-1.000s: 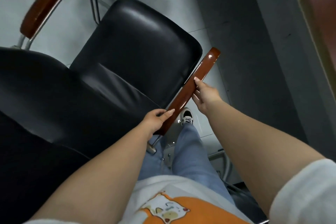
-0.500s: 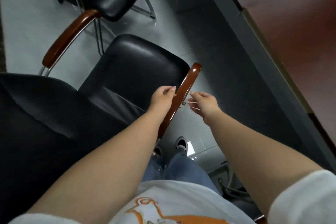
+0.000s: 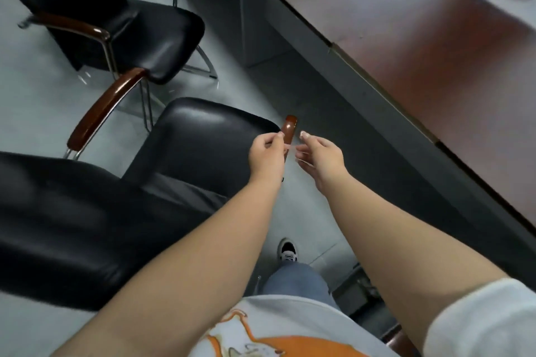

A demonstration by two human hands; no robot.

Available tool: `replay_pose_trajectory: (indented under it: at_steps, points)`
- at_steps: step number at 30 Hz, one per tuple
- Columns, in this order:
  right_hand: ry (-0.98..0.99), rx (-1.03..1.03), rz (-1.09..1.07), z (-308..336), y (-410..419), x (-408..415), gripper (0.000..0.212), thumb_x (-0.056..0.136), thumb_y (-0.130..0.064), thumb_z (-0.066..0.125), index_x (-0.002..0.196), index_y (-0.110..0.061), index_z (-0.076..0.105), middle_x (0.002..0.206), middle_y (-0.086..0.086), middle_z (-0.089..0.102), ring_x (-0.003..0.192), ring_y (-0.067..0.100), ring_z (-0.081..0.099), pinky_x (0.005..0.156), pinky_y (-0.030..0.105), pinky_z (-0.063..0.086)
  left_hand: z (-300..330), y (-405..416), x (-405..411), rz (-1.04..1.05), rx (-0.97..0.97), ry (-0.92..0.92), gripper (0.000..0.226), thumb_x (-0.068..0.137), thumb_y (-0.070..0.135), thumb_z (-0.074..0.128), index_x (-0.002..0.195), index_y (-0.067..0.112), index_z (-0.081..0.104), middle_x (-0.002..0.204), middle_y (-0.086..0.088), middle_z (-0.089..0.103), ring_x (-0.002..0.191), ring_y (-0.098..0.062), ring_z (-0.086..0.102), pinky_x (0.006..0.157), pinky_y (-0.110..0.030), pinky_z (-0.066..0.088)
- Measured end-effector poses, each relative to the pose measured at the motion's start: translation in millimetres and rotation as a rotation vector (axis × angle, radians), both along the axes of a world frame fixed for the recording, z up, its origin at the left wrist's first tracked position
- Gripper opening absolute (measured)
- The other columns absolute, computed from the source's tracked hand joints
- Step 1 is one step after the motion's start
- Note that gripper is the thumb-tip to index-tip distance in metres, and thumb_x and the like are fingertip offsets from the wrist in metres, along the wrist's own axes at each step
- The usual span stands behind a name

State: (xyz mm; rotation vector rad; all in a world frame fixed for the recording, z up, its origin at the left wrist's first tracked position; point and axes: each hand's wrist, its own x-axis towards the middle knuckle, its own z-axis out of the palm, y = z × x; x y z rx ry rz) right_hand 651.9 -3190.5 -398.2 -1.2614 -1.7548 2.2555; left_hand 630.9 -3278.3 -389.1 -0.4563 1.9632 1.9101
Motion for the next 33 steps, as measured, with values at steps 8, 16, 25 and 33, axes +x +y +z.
replay_pose_trajectory:
  at_steps: [8, 16, 25, 33]
  points:
    - [-0.007, 0.031, -0.392, -10.8, -27.7, 94.3, 0.012, 0.089, -0.028, 0.061, 0.086, -0.016, 0.061, 0.086, 0.007, 0.065, 0.079, 0.018, 0.061, 0.077, 0.027, 0.053, 13.6, -14.7, 59.0, -0.283, 0.055, 0.098, 0.012, 0.095, 0.022, 0.048, 0.100, 0.013, 0.054, 0.078, 0.007, 0.057, 0.069, 0.002, 0.052, 0.064, -0.012, 0.040]
    - [-0.017, 0.015, -0.582, -4.8, -70.7, 153.8, 0.013, 0.089, -0.025, 0.062, 0.083, -0.015, 0.059, 0.080, 0.005, 0.062, 0.070, 0.014, 0.059, 0.075, 0.024, 0.052, 2.7, -60.0, 84.1, -0.497, -0.044, 0.056, 0.013, 0.095, 0.024, 0.048, 0.099, 0.013, 0.053, 0.074, 0.008, 0.056, 0.071, -0.004, 0.051, 0.078, -0.024, 0.044]
    - [0.000, 0.022, -0.577, 3.5, -125.1, 183.2, 0.013, 0.090, -0.026, 0.060, 0.087, -0.013, 0.060, 0.076, 0.003, 0.062, 0.067, 0.013, 0.060, 0.068, 0.021, 0.051, 6.2, -100.7, 118.4, -0.751, -0.041, 0.000, 0.014, 0.095, 0.028, 0.047, 0.099, 0.015, 0.053, 0.079, 0.005, 0.058, 0.080, -0.010, 0.056, 0.078, -0.024, 0.046]
    - [-0.021, -0.021, -0.520, -11.2, -209.2, 229.4, 0.013, 0.091, -0.027, 0.058, 0.086, -0.015, 0.059, 0.083, 0.006, 0.063, 0.074, 0.016, 0.062, 0.073, 0.025, 0.052, -7.6, -187.5, 163.1, -0.735, -0.052, -0.048, 0.012, 0.094, 0.023, 0.050, 0.096, 0.013, 0.055, 0.074, 0.002, 0.058, 0.067, -0.006, 0.053, 0.062, -0.017, 0.042]
